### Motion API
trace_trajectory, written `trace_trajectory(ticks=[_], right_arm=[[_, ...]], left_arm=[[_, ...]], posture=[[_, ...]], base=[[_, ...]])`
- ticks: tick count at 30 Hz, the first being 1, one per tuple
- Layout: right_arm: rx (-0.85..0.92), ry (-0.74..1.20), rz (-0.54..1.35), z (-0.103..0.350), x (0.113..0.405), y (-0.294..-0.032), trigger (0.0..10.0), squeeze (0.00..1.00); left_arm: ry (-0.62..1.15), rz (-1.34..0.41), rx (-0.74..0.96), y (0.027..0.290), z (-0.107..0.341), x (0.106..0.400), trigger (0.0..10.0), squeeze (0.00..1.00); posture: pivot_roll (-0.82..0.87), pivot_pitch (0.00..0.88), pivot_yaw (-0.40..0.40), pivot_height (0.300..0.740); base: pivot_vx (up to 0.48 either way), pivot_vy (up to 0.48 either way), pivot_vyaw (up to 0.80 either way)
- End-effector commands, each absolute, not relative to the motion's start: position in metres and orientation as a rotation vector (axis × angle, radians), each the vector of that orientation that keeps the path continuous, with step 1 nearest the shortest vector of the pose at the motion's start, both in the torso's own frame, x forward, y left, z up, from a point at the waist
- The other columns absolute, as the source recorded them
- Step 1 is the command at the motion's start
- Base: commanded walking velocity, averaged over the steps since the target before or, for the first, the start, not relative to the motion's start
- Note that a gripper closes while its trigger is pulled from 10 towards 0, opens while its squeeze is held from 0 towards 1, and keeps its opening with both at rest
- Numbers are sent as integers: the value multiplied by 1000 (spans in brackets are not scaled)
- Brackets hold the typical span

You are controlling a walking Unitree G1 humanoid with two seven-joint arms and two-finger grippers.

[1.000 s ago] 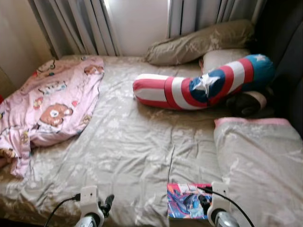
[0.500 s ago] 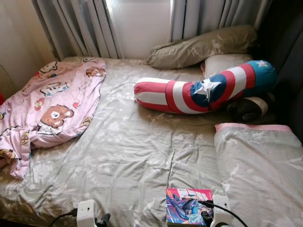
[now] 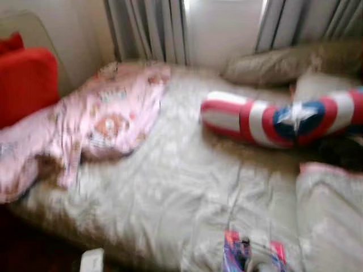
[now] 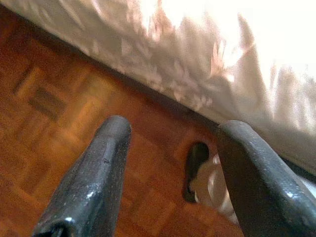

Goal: Clean up the room

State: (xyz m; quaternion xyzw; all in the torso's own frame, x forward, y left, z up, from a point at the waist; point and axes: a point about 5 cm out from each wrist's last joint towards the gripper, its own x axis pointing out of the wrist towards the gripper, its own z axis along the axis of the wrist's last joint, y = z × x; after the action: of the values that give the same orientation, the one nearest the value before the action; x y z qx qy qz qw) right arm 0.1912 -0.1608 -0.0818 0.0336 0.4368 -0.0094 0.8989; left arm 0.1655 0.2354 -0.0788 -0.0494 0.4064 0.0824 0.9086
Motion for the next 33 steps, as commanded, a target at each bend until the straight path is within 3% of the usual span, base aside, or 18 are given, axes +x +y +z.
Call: trace_trajectory(ticks=[1,5,33], right_arm=[[62,938,-51,-86,181,-172,10000,0],[60,942,-52,-87,180,-174,10000,0],[76,943,-72,-86,181,-176,10000,0]], left_arm=[[860,152,-109,229,-82,163,10000,0],[866,155,-111,228,-83,161,10000,0],[872,188,-116,237,-82,158,10000,0]], posture=[[52,0,41,740],[52,0,41,740],[64,0,33,740]], base=[[0,416,0],[0,0,0],[0,474,0]])
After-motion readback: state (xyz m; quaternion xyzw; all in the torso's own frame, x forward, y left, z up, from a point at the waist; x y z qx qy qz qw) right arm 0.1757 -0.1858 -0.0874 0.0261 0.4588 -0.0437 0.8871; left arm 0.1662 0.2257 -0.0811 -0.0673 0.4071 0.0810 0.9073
